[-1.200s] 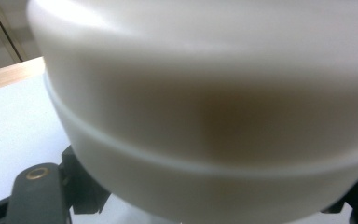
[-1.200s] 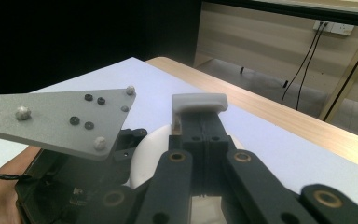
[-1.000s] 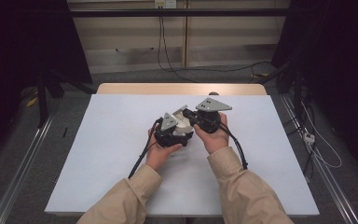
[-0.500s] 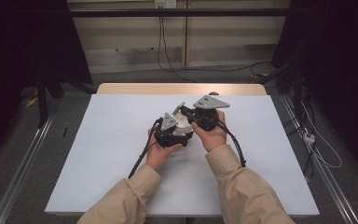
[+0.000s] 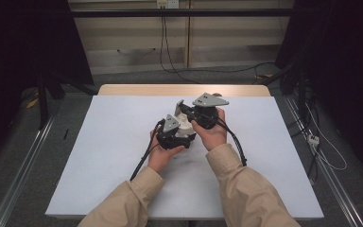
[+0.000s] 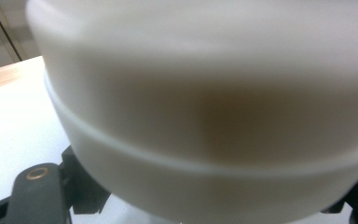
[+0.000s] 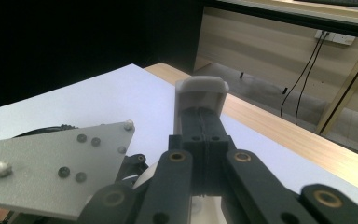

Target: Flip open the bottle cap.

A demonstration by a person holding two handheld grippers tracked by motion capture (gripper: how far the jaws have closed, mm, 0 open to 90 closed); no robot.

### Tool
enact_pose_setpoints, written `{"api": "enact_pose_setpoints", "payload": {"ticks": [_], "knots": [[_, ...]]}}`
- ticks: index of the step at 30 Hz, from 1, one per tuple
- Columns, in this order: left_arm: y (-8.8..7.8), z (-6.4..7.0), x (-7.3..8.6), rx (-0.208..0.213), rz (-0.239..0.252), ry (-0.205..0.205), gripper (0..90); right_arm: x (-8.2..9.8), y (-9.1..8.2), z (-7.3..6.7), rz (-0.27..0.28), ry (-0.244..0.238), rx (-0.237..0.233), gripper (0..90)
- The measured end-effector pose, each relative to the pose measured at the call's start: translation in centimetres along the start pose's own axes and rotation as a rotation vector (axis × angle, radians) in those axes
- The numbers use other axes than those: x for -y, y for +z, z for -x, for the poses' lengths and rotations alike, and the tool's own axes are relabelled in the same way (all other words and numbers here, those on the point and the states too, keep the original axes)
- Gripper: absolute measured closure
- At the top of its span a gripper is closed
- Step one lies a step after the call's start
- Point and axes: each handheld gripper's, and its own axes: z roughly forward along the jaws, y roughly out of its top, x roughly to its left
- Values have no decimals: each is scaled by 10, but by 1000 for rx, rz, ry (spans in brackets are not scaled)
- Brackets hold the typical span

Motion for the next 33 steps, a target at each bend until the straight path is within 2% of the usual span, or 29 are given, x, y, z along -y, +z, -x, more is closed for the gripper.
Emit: {"api": "enact_pose_setpoints", "payload": {"ticks": [13,16,19,20,33], "knots": [[0,0,0,-1,-4,5,187,-3,8,0,4,-6,3,900],[0,1,0,-6,0,-8,187,-3,9,0,8,-12,4,900],[0,0,0,-1,-1,1,187,-2,11,0,-4,-20,10,900],[0,1,0,-6,0,-8,187,-2,12,0,-7,-21,11,900],[0,1,0,-6,0,-9,187,0,18,2,-2,-10,10,900]]}}
